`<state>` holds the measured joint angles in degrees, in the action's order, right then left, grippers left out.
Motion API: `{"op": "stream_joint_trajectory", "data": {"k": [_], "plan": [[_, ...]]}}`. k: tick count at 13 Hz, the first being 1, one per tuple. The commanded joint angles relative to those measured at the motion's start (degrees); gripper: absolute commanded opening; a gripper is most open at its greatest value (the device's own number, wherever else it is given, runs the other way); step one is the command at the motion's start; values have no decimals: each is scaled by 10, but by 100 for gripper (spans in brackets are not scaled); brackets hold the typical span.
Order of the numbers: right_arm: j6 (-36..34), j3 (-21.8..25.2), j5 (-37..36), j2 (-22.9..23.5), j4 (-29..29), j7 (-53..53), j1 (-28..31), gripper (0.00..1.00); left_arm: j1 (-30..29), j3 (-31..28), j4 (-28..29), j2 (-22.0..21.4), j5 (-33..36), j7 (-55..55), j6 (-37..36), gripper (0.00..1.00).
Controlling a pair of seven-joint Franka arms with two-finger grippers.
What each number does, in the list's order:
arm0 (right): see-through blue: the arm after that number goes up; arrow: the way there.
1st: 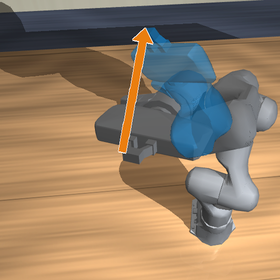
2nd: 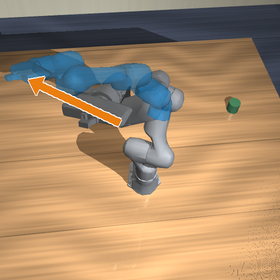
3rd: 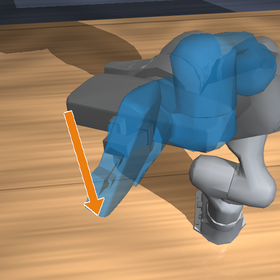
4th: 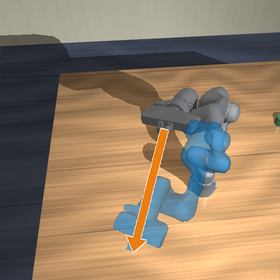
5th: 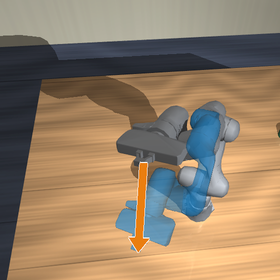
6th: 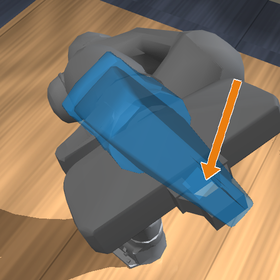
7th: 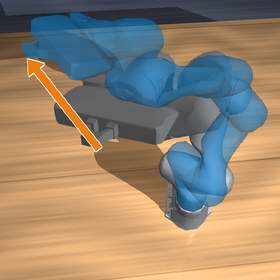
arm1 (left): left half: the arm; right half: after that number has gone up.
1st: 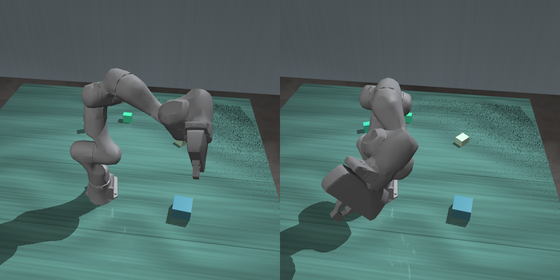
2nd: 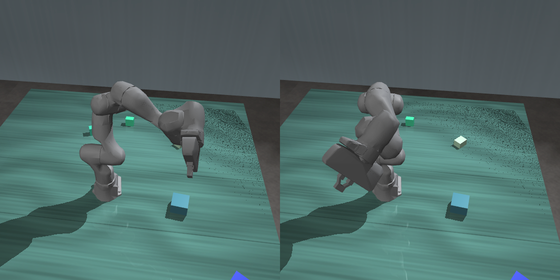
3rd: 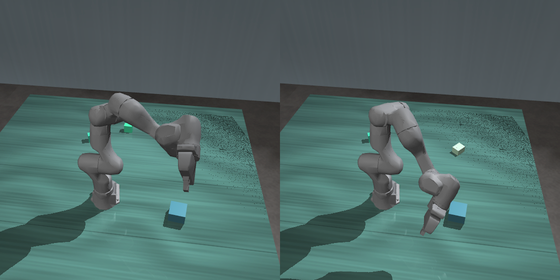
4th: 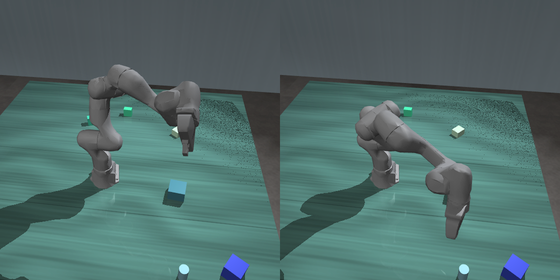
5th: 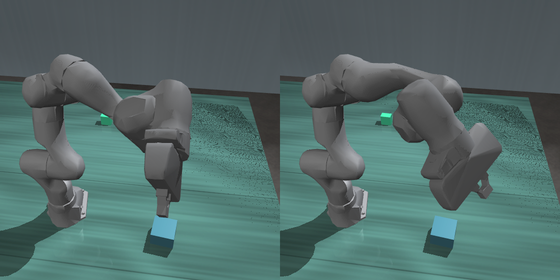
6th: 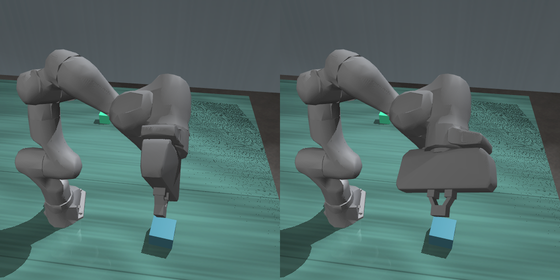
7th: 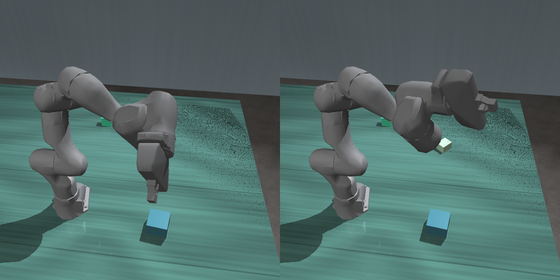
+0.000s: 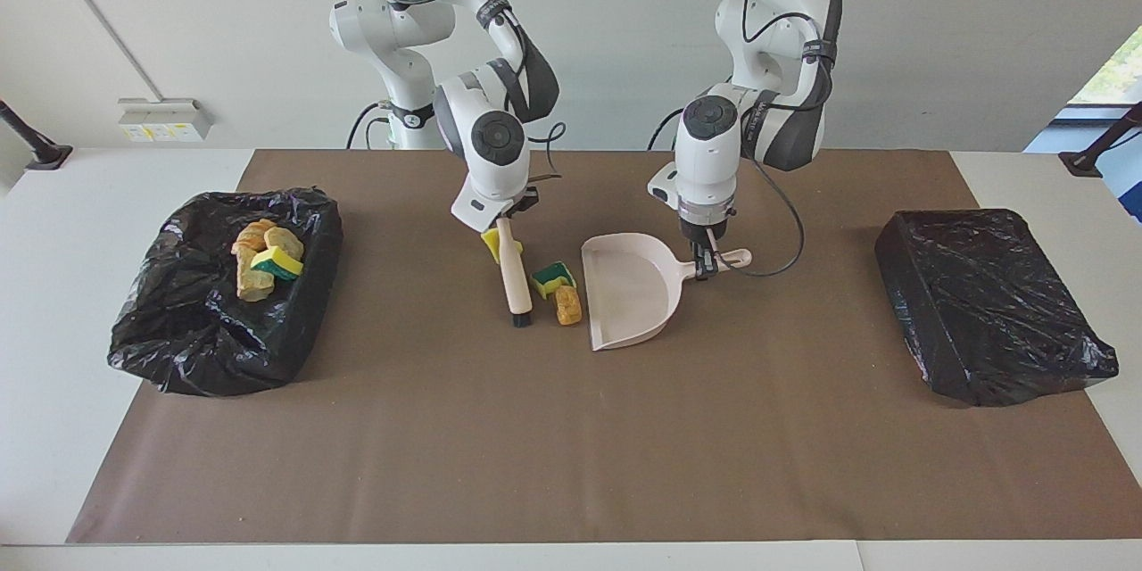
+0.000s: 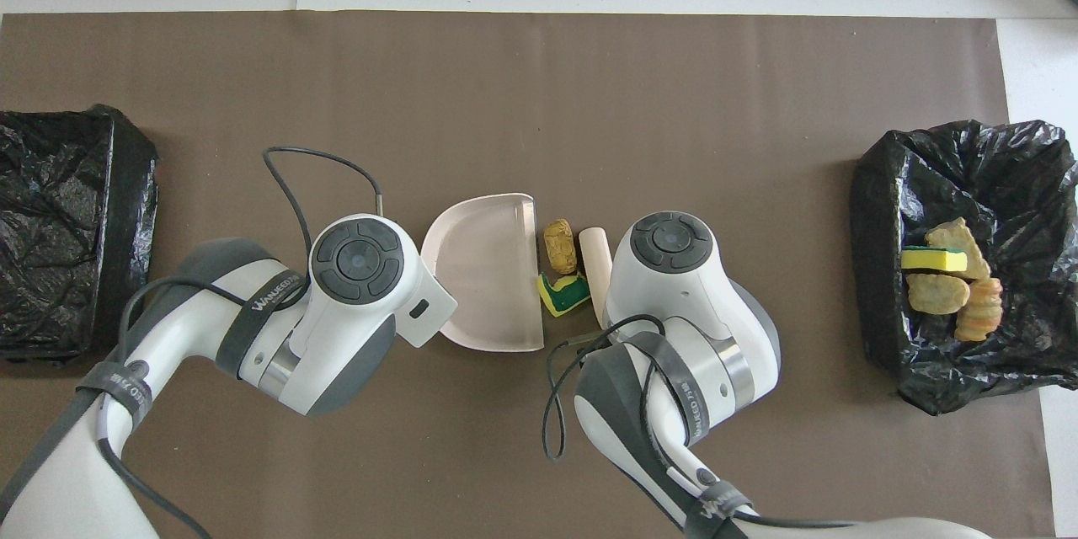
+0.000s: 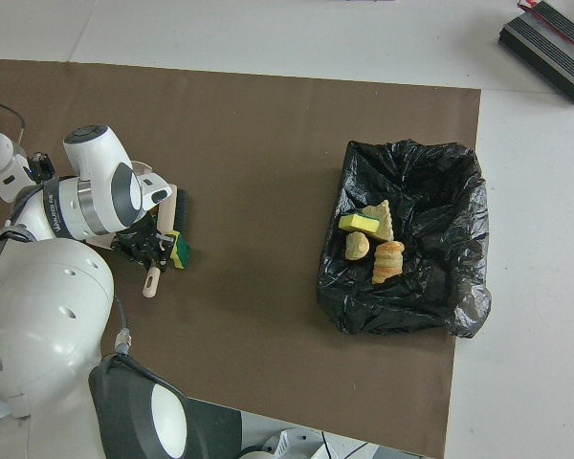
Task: Sweep and dump trash in bin
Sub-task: 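Sweep the green sponge and cork into the dustpan with the right gripper, then sweep the yellow sponge into the dustpan with the right gripper's brush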
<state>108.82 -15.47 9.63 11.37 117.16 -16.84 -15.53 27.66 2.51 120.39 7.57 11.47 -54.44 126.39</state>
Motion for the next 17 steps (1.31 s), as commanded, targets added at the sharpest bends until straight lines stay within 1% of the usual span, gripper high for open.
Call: {"op": "stream_joint_trajectory", "data": {"k": [1, 3, 4, 5, 6, 7, 8, 9, 10, 11, 12, 13, 14, 15, 17], "plan": [[9, -5, 84, 20, -30, 6, -8, 0, 7, -5, 30, -22, 14, 13, 14, 0], [18, -5, 196, 21, -34, 70, -18, 0, 6, -5, 35, -23, 14, 13, 19, 0], [19, -4, 223, 22, -46, 79, -16, 0, 6, -5, 38, -24, 14, 16, 27, 0], [9, -4, 225, 22, -66, 70, -16, 0, 6, -5, 38, -23, 14, 16, 31, 0], [-3, -3, 220, 9, -70, 53, -10, 0, 6, -5, 39, -24, 14, 17, 31, 0], [-46, 3, 208, -19, -71, 40, -6, 0, 6, -5, 39, -24, 14, 17, 31, 0], [-85, 6, 169, -50, -66, 31, 5, 0, 5, -5, 39, -23, 14, 17, 31, 0], [-123, 5, 107, -76, -59, 10, 21, 0, 5, -5, 39, -23, 14, 17, 31, 0], [-167, 4, 56, -94, -50, -11, 23, 0, 4, -5, 39, -23, 14, 18, 31, 0], [-183, 4, 4, -116, -21, -44, 17, 0, 2, -5, 39, -23, 14, 18, 31, 0], [-179, 0, -24, -148, 28, -70, 16, 0, 1, -5, 39, -23, 14, 18, 31, 0], [-179, 0, -35, -179, 71, -73, 16, 0, 1, -5, 39, -23, 14, 18, 32, 0], [-175, 0, -50, -200, 107, -73, 19, 0, 1, -5, 39, -23, 14, 20, 38, 0], [-164, 1, -57, -207, 132, -72, 24, 0, 1, -5, 39, -23, 14, 21, 38, 0], [-105, 0, -58, -189, 158, -75, 25, 0, 3, -5, 39, -23, 14, 21, 38, 0]]}}
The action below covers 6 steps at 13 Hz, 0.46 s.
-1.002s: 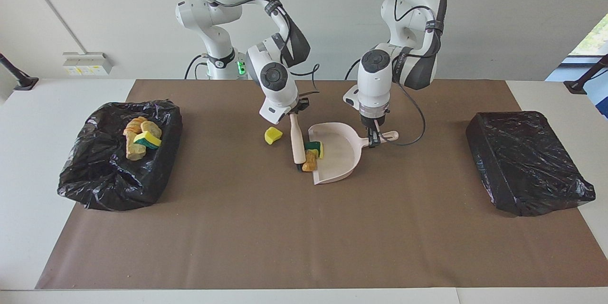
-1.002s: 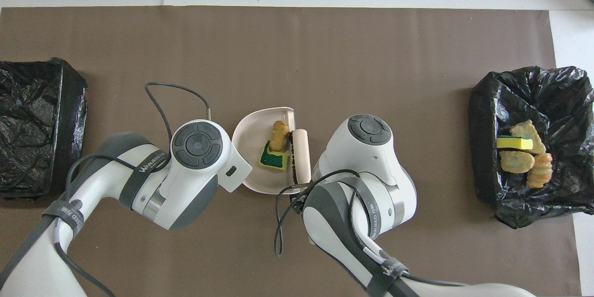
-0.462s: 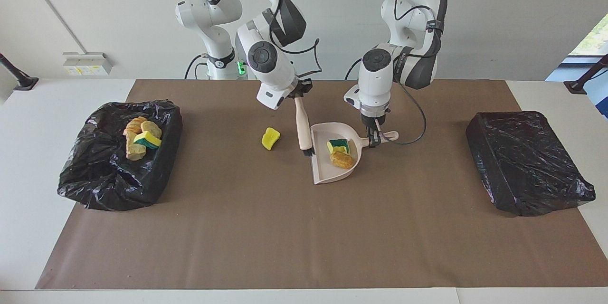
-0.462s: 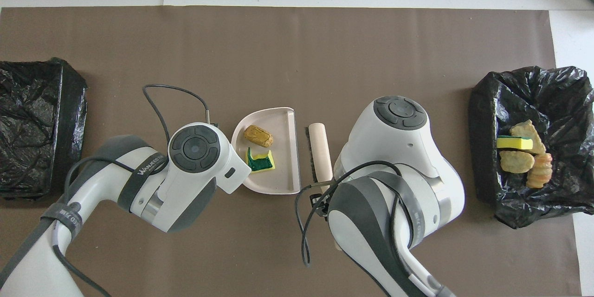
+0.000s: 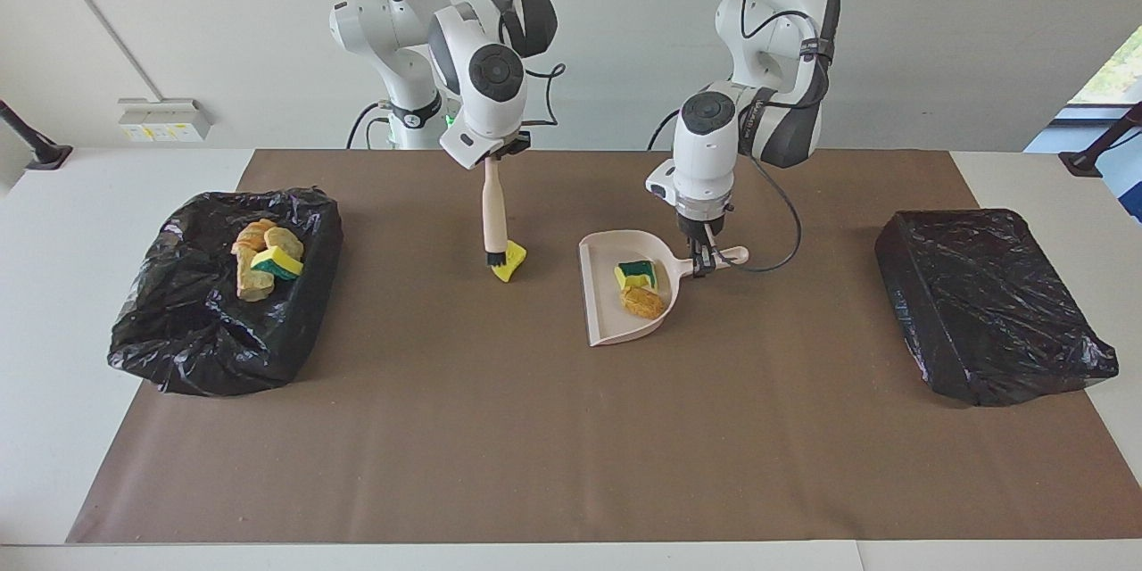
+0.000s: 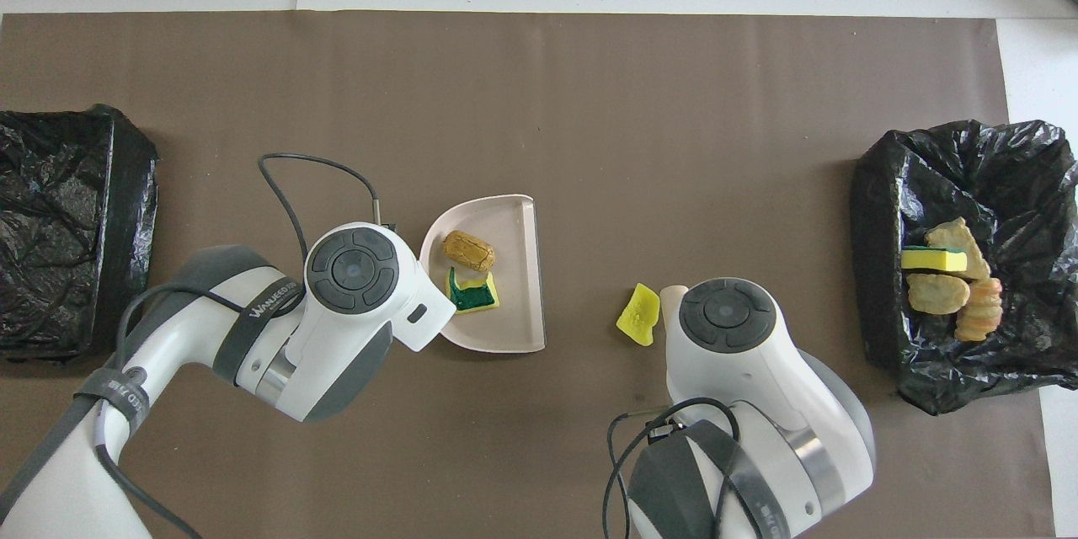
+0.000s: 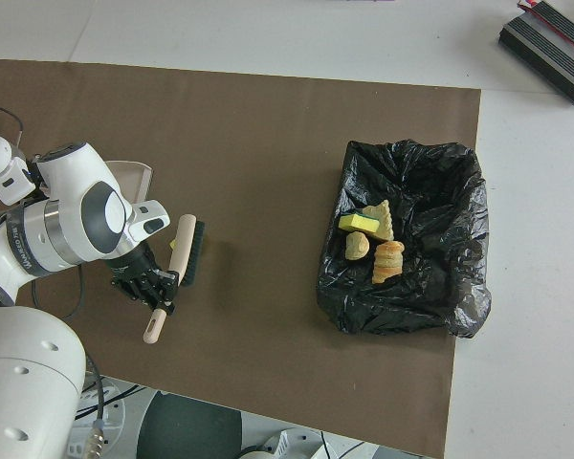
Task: Sweep and dump trash in bin
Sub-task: 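Sweep the yellow sponge into the dustpan with the right gripper's brush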
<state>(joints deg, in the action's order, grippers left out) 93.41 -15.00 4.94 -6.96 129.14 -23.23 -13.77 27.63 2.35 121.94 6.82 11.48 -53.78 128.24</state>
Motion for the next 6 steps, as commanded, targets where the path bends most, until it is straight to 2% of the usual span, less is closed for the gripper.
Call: {"op": "stream_joint_trajectory", "data": {"k": [1, 3, 6], "plan": [[85, -6, -6, 23, 40, -13, 3, 0, 2, -3, 23, -15, 14, 15, 20, 0], [135, -8, 64, 82, 18, -10, -7, 0, 3, -3, 23, -15, 14, 16, 20, 0], [153, -8, 135, 134, -47, 17, -33, 0, 2, -3, 23, -15, 14, 25, 20, 0]]}}
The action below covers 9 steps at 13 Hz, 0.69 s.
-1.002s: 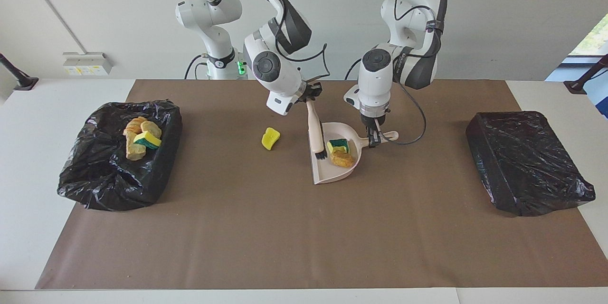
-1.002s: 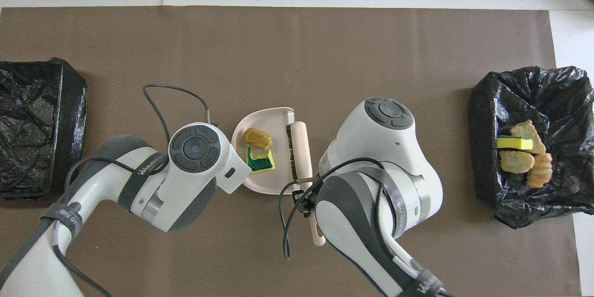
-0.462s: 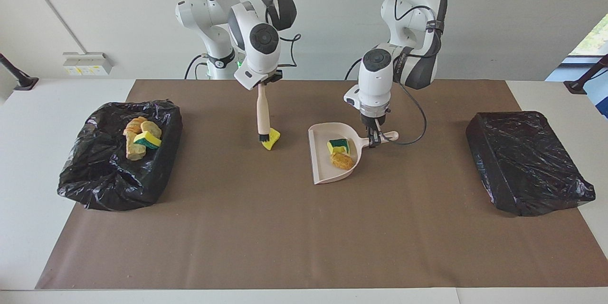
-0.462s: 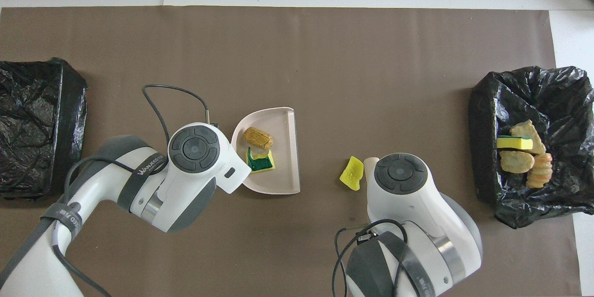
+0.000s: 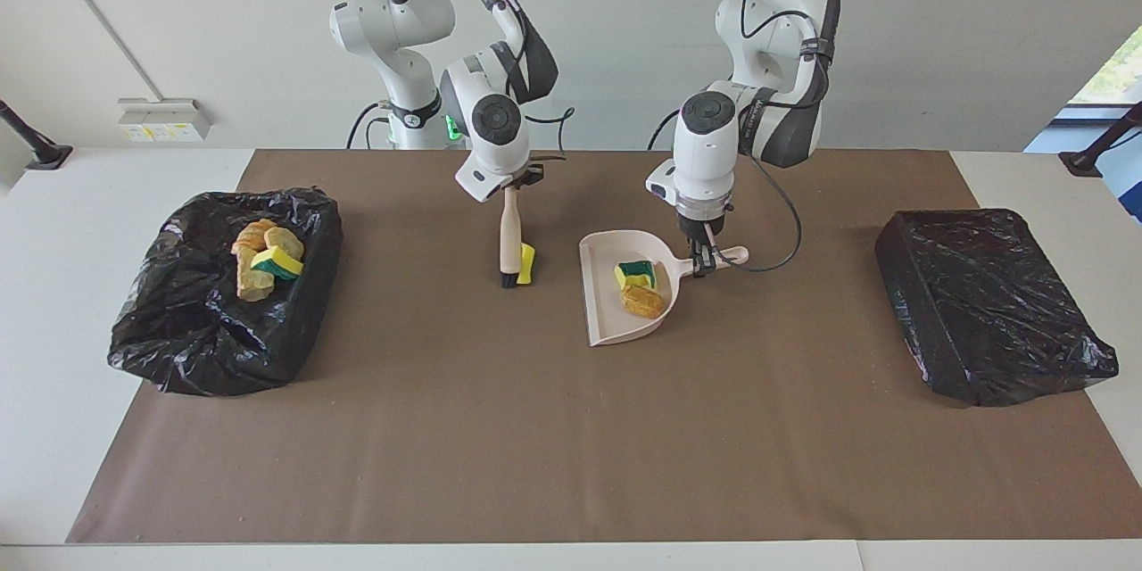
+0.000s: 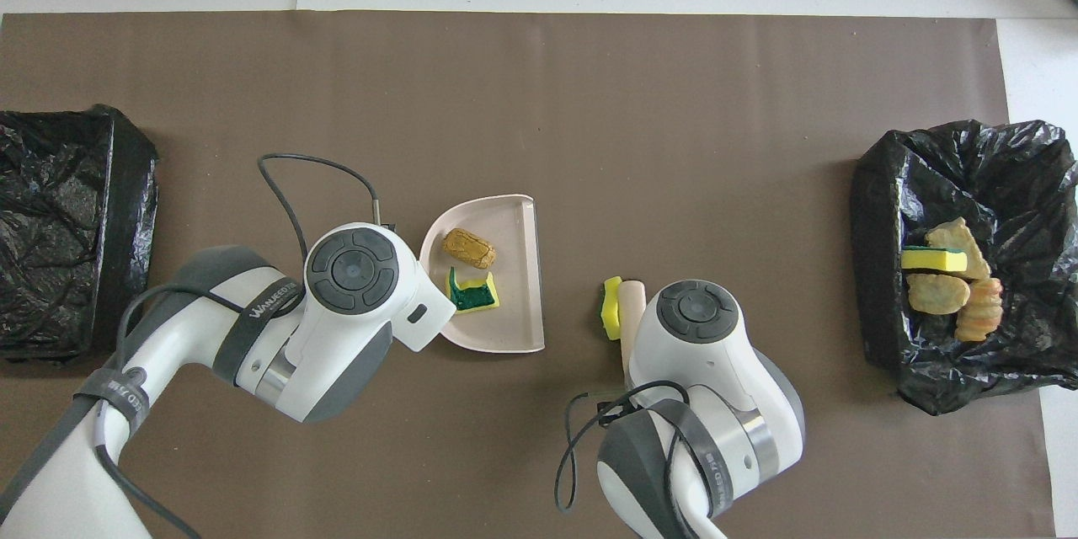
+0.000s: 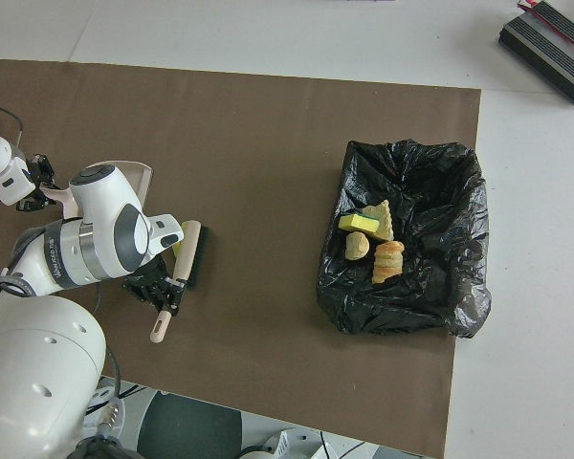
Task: Sweep and dump trash in bin
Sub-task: 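Sweep the yellow sponge into the dustpan with the right gripper's brush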
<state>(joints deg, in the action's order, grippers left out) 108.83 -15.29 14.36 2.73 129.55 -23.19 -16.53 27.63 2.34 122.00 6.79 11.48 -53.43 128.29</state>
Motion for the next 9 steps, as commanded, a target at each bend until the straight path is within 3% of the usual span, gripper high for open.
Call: {"op": "stream_joint_trajectory", "data": {"k": [1, 6, 9], "plan": [[1, -5, 67, 50, -75, 24, -8, 0, 2, -3, 23, -14, 14, 21, 20, 0], [67, -6, 223, 72, -117, 151, -40, 0, 1, -3, 23, -14, 14, 21, 20, 0], [-4, -1, 191, 40, -139, 109, -40, 0, 1, -3, 23, -14, 14, 21, 20, 0]]}}
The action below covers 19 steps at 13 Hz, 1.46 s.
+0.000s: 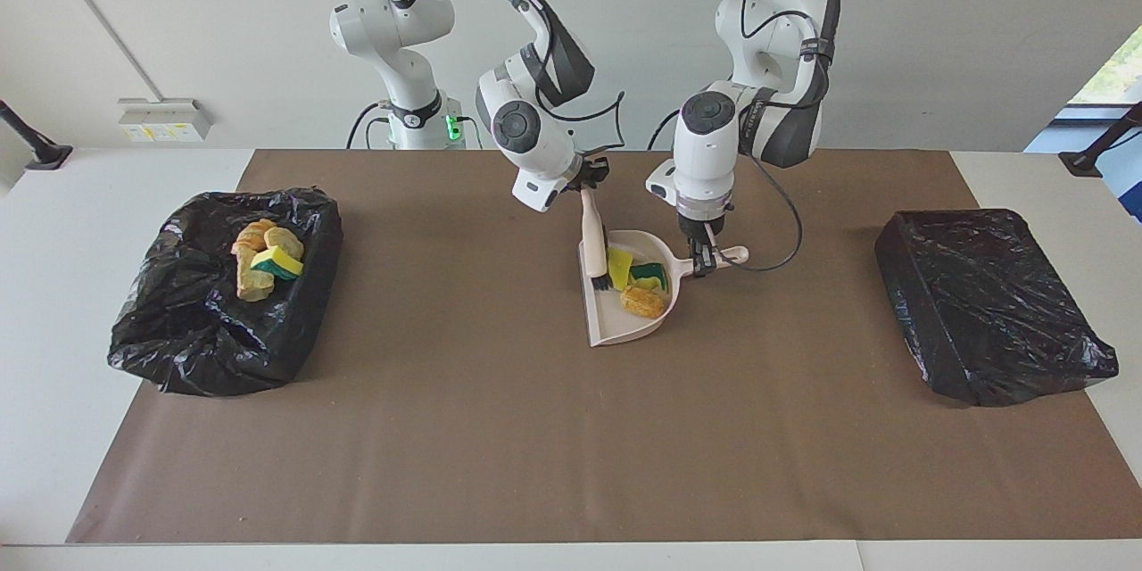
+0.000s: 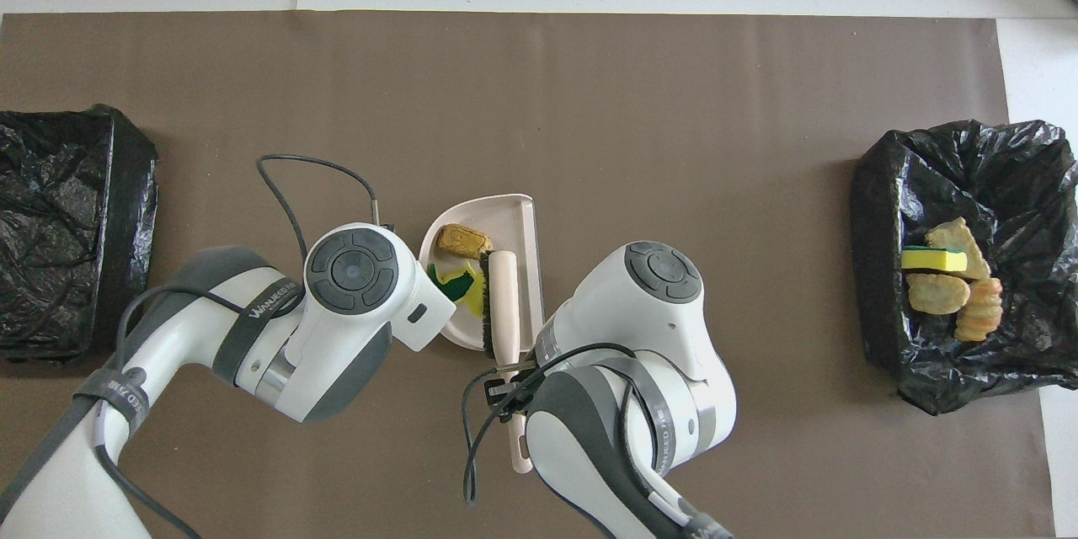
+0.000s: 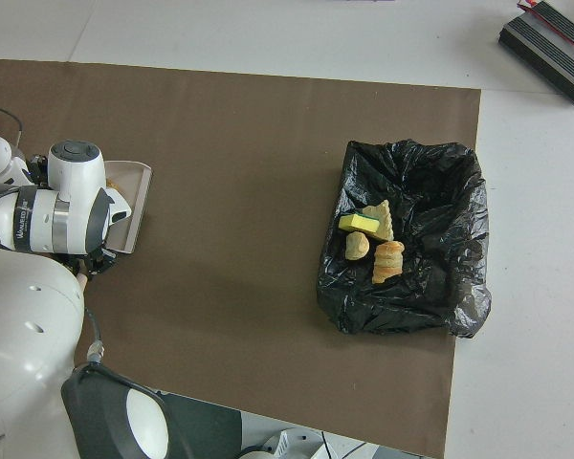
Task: Sweep and dump trash in bin
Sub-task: 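Carry the loaded dustpan with the left gripper and tip it into the bag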
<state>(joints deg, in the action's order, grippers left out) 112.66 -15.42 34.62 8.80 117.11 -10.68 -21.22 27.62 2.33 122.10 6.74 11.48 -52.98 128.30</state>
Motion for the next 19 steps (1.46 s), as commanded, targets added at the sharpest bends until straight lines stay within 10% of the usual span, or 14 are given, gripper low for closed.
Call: {"op": "stream_joint_trajectory", "data": {"k": [1, 6, 11, 19], "plan": [[-64, 0, -58, -42, -14, -67, 10, 0, 1, -3, 22, -14, 14, 17, 20, 0], [-161, -4, -135, -128, -6, -239, 4, 0, -21, -4, 13, -9, 14, 5, 7, 0], [-124, -7, -127, -219, 123, -286, -29, 0, -70, -3, 9, -31, 14, -61, -5, 0], [24, -8, -102, -113, 168, -320, -116, 0, -287, -6, -38, -113, -45, -220, -118, 0]]}}
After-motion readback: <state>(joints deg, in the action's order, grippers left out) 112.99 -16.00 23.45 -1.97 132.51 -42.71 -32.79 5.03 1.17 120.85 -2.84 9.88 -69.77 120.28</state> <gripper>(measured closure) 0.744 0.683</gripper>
